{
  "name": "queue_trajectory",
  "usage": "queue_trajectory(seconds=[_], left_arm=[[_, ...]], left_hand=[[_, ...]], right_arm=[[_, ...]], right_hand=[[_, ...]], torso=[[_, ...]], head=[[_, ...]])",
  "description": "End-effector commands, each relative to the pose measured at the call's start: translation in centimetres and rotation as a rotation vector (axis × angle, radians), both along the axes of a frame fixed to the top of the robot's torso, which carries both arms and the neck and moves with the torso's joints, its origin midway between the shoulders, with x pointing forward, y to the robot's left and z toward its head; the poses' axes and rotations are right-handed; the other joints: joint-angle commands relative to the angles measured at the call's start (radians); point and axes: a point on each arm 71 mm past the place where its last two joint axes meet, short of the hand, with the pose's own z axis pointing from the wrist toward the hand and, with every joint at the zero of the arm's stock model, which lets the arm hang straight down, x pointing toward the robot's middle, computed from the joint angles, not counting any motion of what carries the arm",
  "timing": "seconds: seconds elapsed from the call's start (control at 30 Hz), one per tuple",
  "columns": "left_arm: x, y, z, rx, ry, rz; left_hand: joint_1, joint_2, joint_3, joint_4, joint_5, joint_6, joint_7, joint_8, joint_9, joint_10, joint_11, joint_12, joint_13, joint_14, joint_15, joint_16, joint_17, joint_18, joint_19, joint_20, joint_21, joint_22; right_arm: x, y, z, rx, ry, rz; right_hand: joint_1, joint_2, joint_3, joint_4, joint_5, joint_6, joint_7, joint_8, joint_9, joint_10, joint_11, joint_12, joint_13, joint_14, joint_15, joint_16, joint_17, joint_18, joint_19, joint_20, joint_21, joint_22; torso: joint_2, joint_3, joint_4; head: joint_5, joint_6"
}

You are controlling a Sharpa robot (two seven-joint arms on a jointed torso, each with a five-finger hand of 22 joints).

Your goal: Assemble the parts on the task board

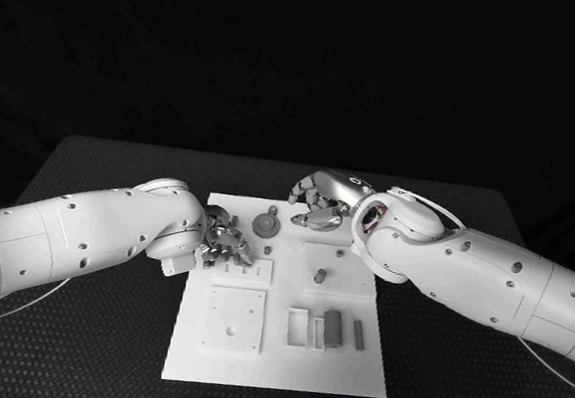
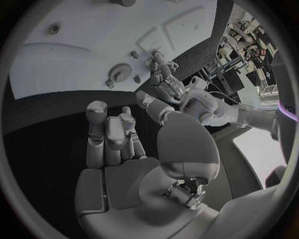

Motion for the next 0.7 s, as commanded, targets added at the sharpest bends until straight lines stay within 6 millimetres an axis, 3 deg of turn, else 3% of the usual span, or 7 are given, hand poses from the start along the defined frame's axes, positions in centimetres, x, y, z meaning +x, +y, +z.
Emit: queue_trajectory(seconds=[0.03,0.27,0.3,0.47,0.53,0.7], left_arm=[[-0.24,-0.20,-0.25,-0.044,0.031,0.020],[-0.31,-0.18,-0.26,-0.078,0.060,0.042],[-0.33,-0.15,-0.26,-0.084,0.066,0.046],[-0.35,-0.05,-0.22,-0.097,0.077,0.057],[-0.37,0.00,-0.20,-0.100,0.079,0.060],[-0.41,0.15,-0.13,-0.097,0.079,0.062]], left_hand=[[0.113,0.101,0.010,-0.003,0.014,0.010,-0.001,0.003,0.001,0.010,0.000,0.005,-0.002,0.021,-0.012,0.003,-0.001,0.025,0.005,-0.004,0.006,0.020],[0.114,0.096,0.011,-0.003,0.043,0.017,-0.003,0.004,0.000,0.015,-0.002,0.005,-0.003,0.026,-0.014,0.003,-0.001,0.024,0.009,-0.006,0.008,0.020],[0.113,0.093,0.012,-0.002,0.066,0.020,-0.004,0.005,0.000,0.017,-0.003,0.006,-0.004,0.028,-0.015,0.003,-0.001,0.024,0.011,-0.006,0.009,0.020],[0.108,0.086,0.016,-0.002,0.109,0.027,-0.006,0.008,0.001,0.020,-0.005,0.006,-0.004,0.031,-0.016,0.003,0.000,0.022,0.014,-0.008,0.010,0.020],[0.104,0.080,0.019,-0.002,0.143,0.031,-0.008,0.010,0.003,0.023,-0.006,0.007,-0.004,0.033,-0.018,0.004,0.001,0.022,0.016,-0.009,0.012,0.020],[0.101,0.073,0.023,-0.002,0.184,0.039,-0.011,0.014,0.005,0.029,-0.009,0.010,-0.002,0.038,-0.020,0.008,0.005,0.021,0.021,-0.011,0.016,0.021]], right_arm=[[-0.04,0.06,-0.06,-0.010,0.003,0.009],[-0.03,0.06,-0.07,-0.011,0.003,0.009],[-0.03,0.06,-0.07,-0.011,0.003,0.009],[-0.03,0.01,-0.07,-0.011,0.004,0.008],[-0.02,-0.01,-0.08,-0.012,0.004,0.008],[-0.03,-0.03,-0.08,-0.012,0.005,0.008]], right_hand=[[-0.004,0.005,-0.003,0.000,0.003,-0.002,0.007,-0.003,-0.001,-0.001,0.003,0.003,-0.001,-0.002,0.005,-0.004,0.000,0.084,0.002,-0.006,-0.006,0.016],[-0.004,0.005,-0.003,0.000,0.003,-0.002,0.007,-0.003,-0.001,-0.001,0.003,0.003,-0.001,-0.002,0.005,-0.004,0.000,0.084,0.002,-0.006,-0.006,0.016],[-0.004,0.005,-0.003,0.000,0.003,-0.002,0.007,-0.003,-0.001,-0.001,0.003,0.003,-0.002,-0.002,0.005,-0.004,-0.001,0.084,0.002,-0.006,-0.006,0.016],[-0.004,0.005,-0.003,0.001,0.003,-0.002,0.007,-0.003,-0.001,-0.001,0.003,0.003,-0.002,-0.002,0.005,-0.004,-0.001,0.084,0.002,-0.006,-0.007,0.016],[-0.004,0.005,-0.003,0.001,0.003,-0.002,0.007,-0.003,-0.001,-0.001,0.003,0.003,-0.002,-0.002,0.005,-0.004,0.000,0.084,0.002,-0.006,-0.007,0.016],[-0.004,0.004,-0.003,0.001,0.003,-0.002,0.007,-0.003,-0.001,-0.001,0.003,0.003,-0.002,-0.002,0.005,-0.004,-0.001,0.084,0.002,-0.006,-0.007,0.016]], torso=[[0.000,-0.0005,0.0001],[0.000,-0.0008,0.0001],[0.000,-0.0006,0.0002],[-0.001,-0.0006,0.0012],[-0.001,-0.0006,0.0014],[-0.001,0.0004,0.0006]], head=[[0.000,0.000],[0.000,0.001],[0.001,0.001],[0.001,0.001],[0.001,0.001],[0.004,0.003]])
